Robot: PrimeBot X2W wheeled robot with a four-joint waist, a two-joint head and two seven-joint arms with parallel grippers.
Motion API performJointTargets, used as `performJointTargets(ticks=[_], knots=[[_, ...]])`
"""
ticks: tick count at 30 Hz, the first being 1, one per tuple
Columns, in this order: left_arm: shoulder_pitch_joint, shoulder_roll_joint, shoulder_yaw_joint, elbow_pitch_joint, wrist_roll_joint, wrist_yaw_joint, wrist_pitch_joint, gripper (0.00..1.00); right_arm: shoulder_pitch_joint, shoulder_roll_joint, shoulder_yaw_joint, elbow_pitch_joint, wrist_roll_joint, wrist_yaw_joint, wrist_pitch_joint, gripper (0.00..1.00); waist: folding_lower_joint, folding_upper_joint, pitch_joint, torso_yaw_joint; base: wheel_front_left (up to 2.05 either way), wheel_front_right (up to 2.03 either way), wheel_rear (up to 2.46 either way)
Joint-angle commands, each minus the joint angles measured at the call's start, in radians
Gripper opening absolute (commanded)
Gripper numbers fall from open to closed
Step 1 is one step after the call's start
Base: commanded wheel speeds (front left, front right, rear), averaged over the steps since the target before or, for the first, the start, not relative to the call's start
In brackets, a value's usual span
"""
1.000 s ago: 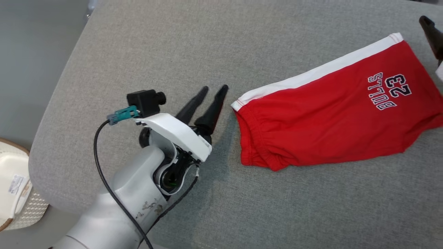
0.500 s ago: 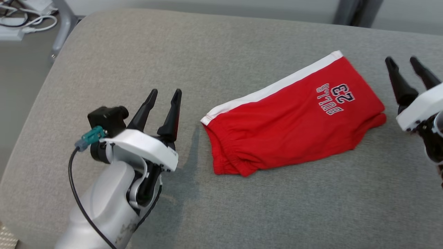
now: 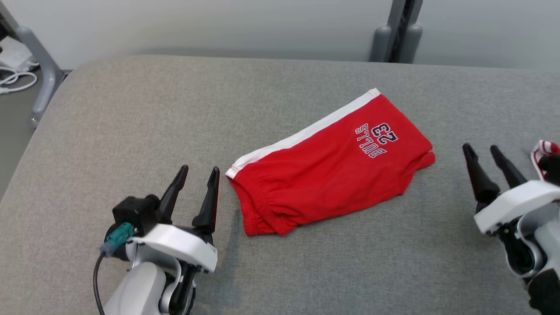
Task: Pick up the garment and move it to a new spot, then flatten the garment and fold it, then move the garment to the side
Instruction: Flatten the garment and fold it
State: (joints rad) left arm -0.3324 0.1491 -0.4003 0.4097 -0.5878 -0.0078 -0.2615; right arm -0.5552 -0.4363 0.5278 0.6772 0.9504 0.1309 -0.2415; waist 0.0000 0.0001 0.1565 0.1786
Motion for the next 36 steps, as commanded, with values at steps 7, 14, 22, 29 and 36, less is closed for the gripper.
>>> performJointTargets(ticks=[7,14,22,29,36], knots=[[0.103,-0.032,0.071,-0.009,0.108,-0.029,-0.004,1.0,0.119,0.043,-0.054,-0.009,-0.135,0.0,-0.023,1.0,0.0,-0.0001,-0.051,-0.035,0.0,0.0,0.0],[0.172,-0.07,0.128,-0.024,0.18,-0.051,-0.004,1.0,0.208,0.09,-0.167,-0.033,-0.322,0.0,-0.025,1.0,0.0,-0.0001,-0.065,-0.038,0.0,0.0,0.0],[0.205,-0.09,0.152,-0.021,0.233,-0.073,-0.004,1.0,0.301,0.188,-0.26,-0.09,-0.339,0.0,0.012,1.0,0.0,-0.0001,-0.066,-0.027,0.0,0.0,0.0],[0.167,-0.095,0.13,-0.019,0.247,-0.088,-0.004,1.0,0.24,0.244,-0.328,-0.053,-0.21,0.0,0.152,1.0,0.0,-0.0001,-0.025,0.052,0.0,0.0,0.0],[0.153,-0.097,0.097,0.001,0.229,-0.077,-0.004,1.0,0.18,0.242,-0.378,0.01,-0.131,0.0,0.228,1.0,0.0,-0.0001,0.009,0.122,0.0,0.0,0.0]])
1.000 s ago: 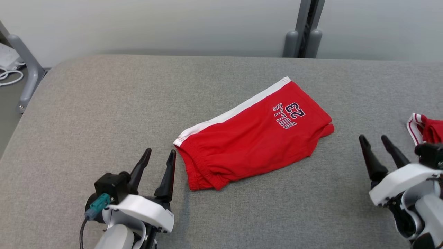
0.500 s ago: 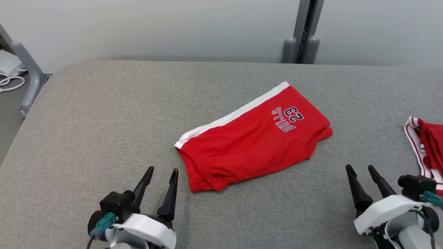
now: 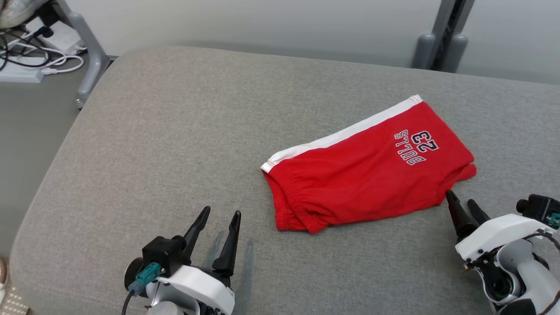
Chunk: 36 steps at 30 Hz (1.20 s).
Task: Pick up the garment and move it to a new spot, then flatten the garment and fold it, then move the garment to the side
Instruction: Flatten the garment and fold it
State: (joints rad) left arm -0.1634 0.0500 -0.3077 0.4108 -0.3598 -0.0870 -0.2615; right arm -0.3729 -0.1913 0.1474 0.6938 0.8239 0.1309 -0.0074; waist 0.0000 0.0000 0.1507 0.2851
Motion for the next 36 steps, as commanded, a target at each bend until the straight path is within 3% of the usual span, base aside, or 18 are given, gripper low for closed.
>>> performJointTargets(ticks=[1,12,24,25,26,27,36], knots=[[-0.016,0.003,-0.001,0.0,-0.003,0.002,-0.004,1.0,-0.012,-0.005,-0.002,0.001,0.006,0.0,0.004,1.0,0.0,0.0,0.02,0.026,0.0,0.0,0.0],[-0.039,0.003,-0.066,0.009,-0.029,0.002,-0.004,1.0,-0.105,-0.018,-0.094,0.101,0.13,0.0,0.066,1.0,0.0,0.0,0.049,0.116,0.0,0.0,0.0],[-0.056,0.003,-0.117,-0.019,-0.041,0.009,-0.004,1.0,-0.245,0.003,-0.114,0.252,0.138,0.001,0.083,1.0,0.0,0.0,0.068,0.154,0.0,0.0,0.0],[-0.058,0.003,-0.121,-0.02,-0.044,0.009,-0.004,1.0,-0.252,0.001,-0.111,0.258,0.136,0.001,0.084,0.95,0.0,0.0,0.07,0.156,0.0,0.0,0.0],[-0.06,0.003,-0.124,-0.021,-0.046,0.008,-0.004,1.0,-0.259,-0.002,-0.108,0.262,0.135,0.001,0.081,0.27,0.0,0.0,0.071,0.159,0.0,0.0,0.0],[-0.061,0.003,-0.126,-0.021,-0.047,0.008,-0.004,1.0,-0.261,-0.003,-0.106,0.266,0.134,0.001,0.074,0.0,0.0,0.0,0.072,0.16,0.0,0.0,0.0],[-0.051,0.003,-0.109,-0.012,-0.038,0.014,-0.004,1.0,-0.242,-0.005,-0.106,0.276,0.176,-0.001,0.02,0.0,0.0,0.0,0.049,0.129,0.0,0.0,0.0]])
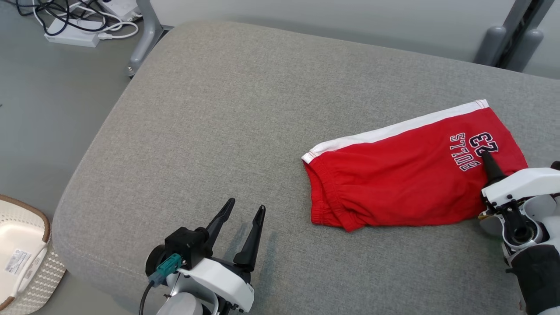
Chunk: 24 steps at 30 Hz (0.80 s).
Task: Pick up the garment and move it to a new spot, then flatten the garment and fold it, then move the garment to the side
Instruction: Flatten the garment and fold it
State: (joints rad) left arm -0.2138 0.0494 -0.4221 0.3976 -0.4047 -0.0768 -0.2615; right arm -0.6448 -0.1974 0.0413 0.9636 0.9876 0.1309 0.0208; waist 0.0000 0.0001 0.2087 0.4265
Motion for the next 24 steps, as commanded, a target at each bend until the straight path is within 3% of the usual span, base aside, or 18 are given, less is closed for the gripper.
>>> performJointTargets(ticks=[1,12,14,24], knots=[[0.001,0.004,0.008,0.002,0.007,0.003,-0.004,1.0,0.037,0.002,-0.001,0.001,0.019,-0.001,-0.016,0.0,0.0,-0.0001,-0.014,-0.02,0.0,0.0,0.0],[0.017,0.004,0.04,0.02,0.028,-0.01,-0.004,1.0,0.096,0.064,-0.055,0.004,0.077,-0.001,-0.157,0.0,0.0,-0.0001,-0.067,-0.132,0.0,0.0,0.0],[0.023,0.004,0.052,0.021,-0.01,-0.011,-0.004,1.0,0.108,0.081,-0.065,0.025,0.08,-0.001,-0.169,0.0,0.0,-0.0001,-0.078,-0.156,0.0,0.0,0.0],[0.04,0.004,0.068,0.026,-0.003,-0.016,-0.004,1.0,0.185,0.139,-0.117,0.138,0.12,-0.003,-0.209,0.0,0.0,-0.0001,-0.128,-0.238,0.0,0.0,0.0]])
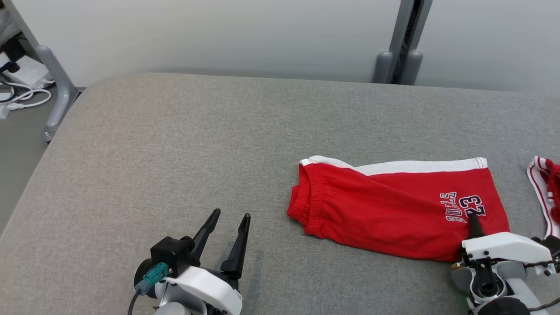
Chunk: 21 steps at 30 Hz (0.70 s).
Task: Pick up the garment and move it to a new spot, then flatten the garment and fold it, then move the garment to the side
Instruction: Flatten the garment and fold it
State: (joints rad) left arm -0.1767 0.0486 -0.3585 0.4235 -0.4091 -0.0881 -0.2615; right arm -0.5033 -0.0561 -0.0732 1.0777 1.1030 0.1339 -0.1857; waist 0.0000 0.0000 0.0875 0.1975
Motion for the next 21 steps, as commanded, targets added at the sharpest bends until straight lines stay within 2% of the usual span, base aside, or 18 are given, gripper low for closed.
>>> performJointTargets(ticks=[1,7,12,21], knots=[[0.002,0.004,0.005,-0.002,0.002,-0.005,-0.004,1.0,0.045,-0.001,0.001,0.023,0.006,-0.006,-0.005,0.0,0.0,0.0,-0.006,-0.012,0.0,0.0,0.0],[-0.012,0.005,0.004,-0.017,-0.004,-0.005,-0.004,1.0,0.023,0.002,0.019,0.013,-0.012,-0.004,-0.035,0.0,0.0,0.0,-0.004,-0.006,0.0,0.0,0.0],[-0.014,0.005,0.01,-0.028,-0.024,0.012,-0.004,1.0,-0.008,0.005,0.054,-0.09,-0.036,-0.002,-0.053,0.0,0.0,0.0,-0.017,0.02,0.0,0.0,0.0],[0.002,0.004,0.003,-0.02,-0.025,0.017,-0.004,1.0,0.079,0.003,0.287,-0.369,-0.01,-0.003,-0.057,0.0,0.0,0.0,-0.043,0.091,0.0,0.0,0.0]])
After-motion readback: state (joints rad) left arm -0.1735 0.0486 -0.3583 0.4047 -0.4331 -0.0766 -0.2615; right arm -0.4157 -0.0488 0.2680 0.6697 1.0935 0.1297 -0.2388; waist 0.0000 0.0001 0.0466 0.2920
